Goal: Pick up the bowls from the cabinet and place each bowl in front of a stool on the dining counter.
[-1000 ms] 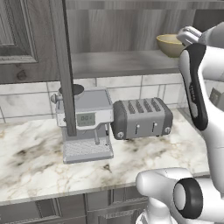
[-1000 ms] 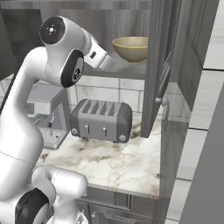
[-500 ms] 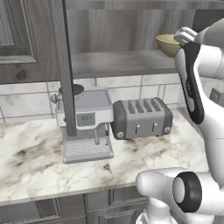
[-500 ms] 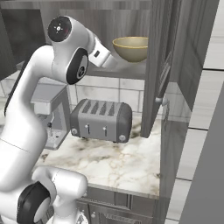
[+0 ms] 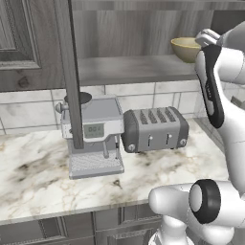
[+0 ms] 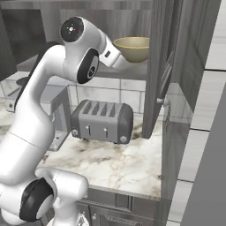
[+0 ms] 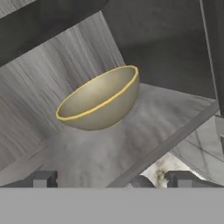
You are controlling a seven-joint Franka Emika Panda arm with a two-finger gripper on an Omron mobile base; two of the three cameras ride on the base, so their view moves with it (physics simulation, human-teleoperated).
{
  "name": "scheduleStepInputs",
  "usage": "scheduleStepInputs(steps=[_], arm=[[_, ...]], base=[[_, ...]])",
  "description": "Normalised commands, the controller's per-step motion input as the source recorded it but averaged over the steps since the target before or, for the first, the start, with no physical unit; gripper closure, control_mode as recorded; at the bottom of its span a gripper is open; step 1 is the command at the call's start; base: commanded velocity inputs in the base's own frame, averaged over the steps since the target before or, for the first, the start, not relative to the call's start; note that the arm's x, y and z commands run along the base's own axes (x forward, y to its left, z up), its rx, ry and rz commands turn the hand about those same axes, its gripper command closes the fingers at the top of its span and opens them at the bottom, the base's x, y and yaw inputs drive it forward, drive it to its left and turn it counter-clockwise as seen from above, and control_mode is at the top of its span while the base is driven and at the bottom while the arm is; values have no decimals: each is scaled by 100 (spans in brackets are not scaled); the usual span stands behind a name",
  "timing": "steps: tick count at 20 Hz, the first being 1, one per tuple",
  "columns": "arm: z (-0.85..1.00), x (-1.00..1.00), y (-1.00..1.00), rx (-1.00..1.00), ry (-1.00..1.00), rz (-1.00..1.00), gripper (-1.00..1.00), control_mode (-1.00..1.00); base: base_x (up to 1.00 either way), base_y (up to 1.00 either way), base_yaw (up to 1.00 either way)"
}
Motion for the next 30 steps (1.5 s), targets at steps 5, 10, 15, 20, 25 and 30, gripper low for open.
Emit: scheduleStepInputs(steps=[5,10,15,20,25,30], arm=[[0,31,-24,1,2,-2,-100,-100],[0,39,-14,3,7,-1,-100,-100],[0,40,-10,3,9,-2,-100,-100],[0,42,-4,3,7,-2,-100,-100],[0,34,0,2,0,-2,-100,-100],[-1,29,-4,2,0,-2,-100,-100]], base=[[0,0,0],[0,0,0],[0,0,0],[0,0,0],[0,0,0],[0,0,0]])
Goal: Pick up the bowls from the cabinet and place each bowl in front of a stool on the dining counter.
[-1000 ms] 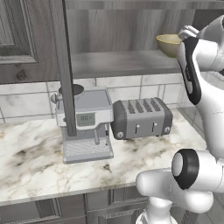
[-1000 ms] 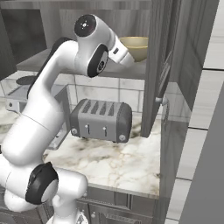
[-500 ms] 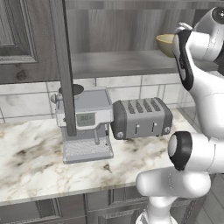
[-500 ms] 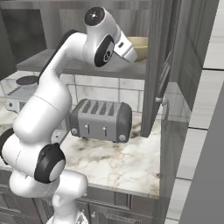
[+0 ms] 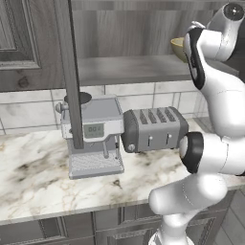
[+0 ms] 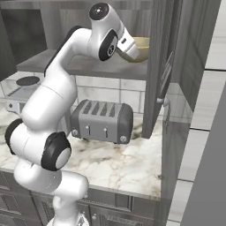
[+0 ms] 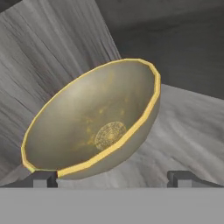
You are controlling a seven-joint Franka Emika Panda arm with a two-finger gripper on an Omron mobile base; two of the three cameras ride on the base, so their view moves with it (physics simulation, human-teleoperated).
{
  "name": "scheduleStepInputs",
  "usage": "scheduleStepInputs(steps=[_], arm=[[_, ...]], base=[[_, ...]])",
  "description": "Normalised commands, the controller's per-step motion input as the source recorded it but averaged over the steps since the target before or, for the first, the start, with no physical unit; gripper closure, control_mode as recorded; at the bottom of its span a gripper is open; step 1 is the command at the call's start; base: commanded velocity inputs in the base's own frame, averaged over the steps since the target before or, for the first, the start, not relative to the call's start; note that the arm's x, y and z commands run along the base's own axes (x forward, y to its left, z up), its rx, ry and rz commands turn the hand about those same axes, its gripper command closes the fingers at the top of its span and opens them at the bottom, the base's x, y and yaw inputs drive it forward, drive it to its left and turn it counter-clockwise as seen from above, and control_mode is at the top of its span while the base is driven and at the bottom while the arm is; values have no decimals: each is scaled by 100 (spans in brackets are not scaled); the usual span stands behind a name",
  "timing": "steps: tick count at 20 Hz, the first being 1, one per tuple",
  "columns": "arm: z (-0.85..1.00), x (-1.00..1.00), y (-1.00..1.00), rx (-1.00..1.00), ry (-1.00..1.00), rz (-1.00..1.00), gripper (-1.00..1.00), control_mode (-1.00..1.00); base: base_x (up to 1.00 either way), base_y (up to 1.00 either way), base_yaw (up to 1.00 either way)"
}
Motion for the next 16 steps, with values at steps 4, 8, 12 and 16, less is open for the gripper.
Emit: scheduleStepInputs(steps=[4,8,12,16], arm=[[-22,20,-12,2,0,-1,-100,-100],[-28,14,-16,2,0,-1,-100,-100],[-7,29,-20,3,0,-1,-100,-100],[0,32,-15,3,0,-2,-100,-100]], base=[[0,0,0],[0,0,0],[0,0,0],[0,0,0]])
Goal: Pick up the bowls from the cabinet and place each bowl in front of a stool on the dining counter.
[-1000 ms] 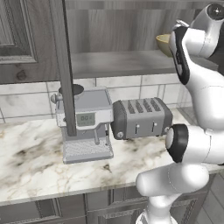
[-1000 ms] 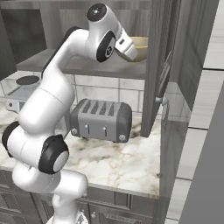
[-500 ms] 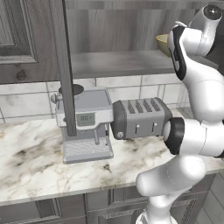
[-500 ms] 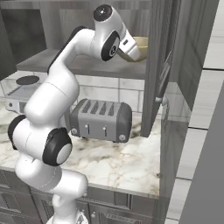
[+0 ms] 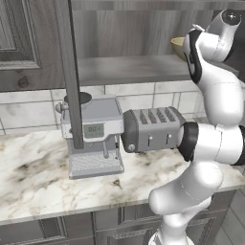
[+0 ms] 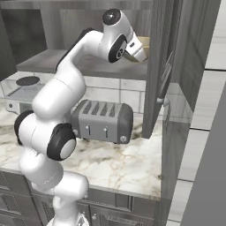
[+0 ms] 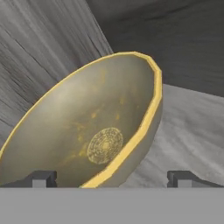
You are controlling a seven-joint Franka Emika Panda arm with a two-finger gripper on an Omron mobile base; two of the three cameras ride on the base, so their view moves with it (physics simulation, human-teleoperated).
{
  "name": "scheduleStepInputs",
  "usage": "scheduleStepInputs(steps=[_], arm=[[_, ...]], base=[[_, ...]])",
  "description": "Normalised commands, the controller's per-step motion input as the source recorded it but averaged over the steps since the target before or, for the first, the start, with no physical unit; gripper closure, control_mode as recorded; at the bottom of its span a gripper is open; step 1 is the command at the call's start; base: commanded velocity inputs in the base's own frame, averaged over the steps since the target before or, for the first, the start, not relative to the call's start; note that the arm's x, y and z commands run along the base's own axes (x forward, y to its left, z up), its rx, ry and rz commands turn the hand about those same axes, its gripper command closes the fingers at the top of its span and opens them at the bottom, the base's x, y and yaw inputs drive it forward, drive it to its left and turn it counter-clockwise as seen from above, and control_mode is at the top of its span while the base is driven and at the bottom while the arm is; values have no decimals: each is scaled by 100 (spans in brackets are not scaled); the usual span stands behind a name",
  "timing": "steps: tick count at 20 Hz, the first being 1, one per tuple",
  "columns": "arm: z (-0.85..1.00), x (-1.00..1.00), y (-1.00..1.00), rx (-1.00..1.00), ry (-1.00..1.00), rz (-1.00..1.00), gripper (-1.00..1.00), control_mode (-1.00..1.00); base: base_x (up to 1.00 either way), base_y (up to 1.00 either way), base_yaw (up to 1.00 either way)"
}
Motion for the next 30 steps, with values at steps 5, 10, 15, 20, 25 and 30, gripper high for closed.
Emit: scheduleStepInputs(steps=[5,10,15,20,25,30], arm=[[0,29,-12,3,1,-2,-100,-100],[0,17,-5,3,6,-3,-100,-100],[-11,21,0,0,8,-2,100,-100],[-9,10,0,0,1,-1,100,-100],[0,0,0,0,0,0,100,-100],[-20,-39,3,0,1,0,100,-100]], base=[[0,0,0],[0,0,0],[0,0,0],[0,0,0],[0,0,0],[0,0,0]])
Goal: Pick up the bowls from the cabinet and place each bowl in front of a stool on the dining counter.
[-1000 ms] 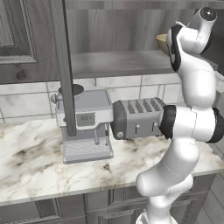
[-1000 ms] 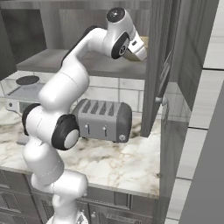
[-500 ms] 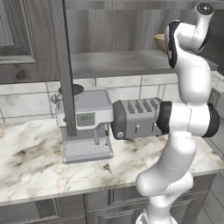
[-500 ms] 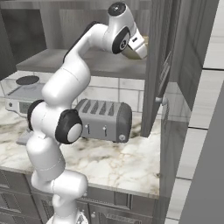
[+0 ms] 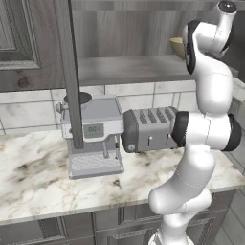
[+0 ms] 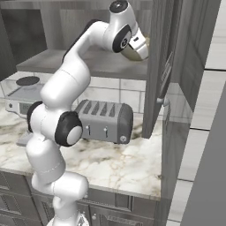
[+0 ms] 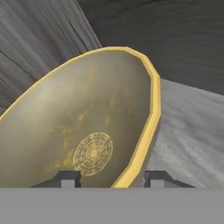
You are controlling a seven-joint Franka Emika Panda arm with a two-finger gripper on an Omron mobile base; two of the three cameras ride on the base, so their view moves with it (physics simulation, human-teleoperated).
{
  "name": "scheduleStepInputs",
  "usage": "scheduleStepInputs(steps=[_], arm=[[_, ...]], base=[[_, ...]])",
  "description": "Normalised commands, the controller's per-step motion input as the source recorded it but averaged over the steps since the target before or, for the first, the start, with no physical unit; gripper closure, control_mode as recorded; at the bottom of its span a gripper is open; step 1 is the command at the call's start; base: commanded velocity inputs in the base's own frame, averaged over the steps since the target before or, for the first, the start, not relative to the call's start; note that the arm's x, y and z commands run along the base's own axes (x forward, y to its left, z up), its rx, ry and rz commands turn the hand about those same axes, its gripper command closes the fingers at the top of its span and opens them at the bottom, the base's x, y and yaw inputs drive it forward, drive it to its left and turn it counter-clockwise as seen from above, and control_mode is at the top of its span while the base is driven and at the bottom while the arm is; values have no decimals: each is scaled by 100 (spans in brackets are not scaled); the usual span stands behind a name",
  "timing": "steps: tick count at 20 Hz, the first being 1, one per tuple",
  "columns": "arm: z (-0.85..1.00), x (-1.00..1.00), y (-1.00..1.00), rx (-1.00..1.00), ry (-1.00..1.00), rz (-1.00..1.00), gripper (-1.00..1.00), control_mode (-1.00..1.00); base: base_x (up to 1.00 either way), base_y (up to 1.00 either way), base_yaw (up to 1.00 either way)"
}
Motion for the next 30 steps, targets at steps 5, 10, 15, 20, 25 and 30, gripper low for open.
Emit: scheduleStepInputs(steps=[5,10,15,20,25,30], arm=[[-44,-99,49,-1,0,6,100,-100],[-38,-99,76,-5,-5,11,100,-100],[-29,-97,82,-2,-8,15,100,-100],[-5,-100,37,0,-13,29,100,-100],[-10,-100,32,0,-1,30,100,-100],[-5,-77,18,0,0,22,100,-100]], base=[[0,0,0],[0,0,0],[0,0,0],[0,0,0],[0,0,0],[0,0,0]])
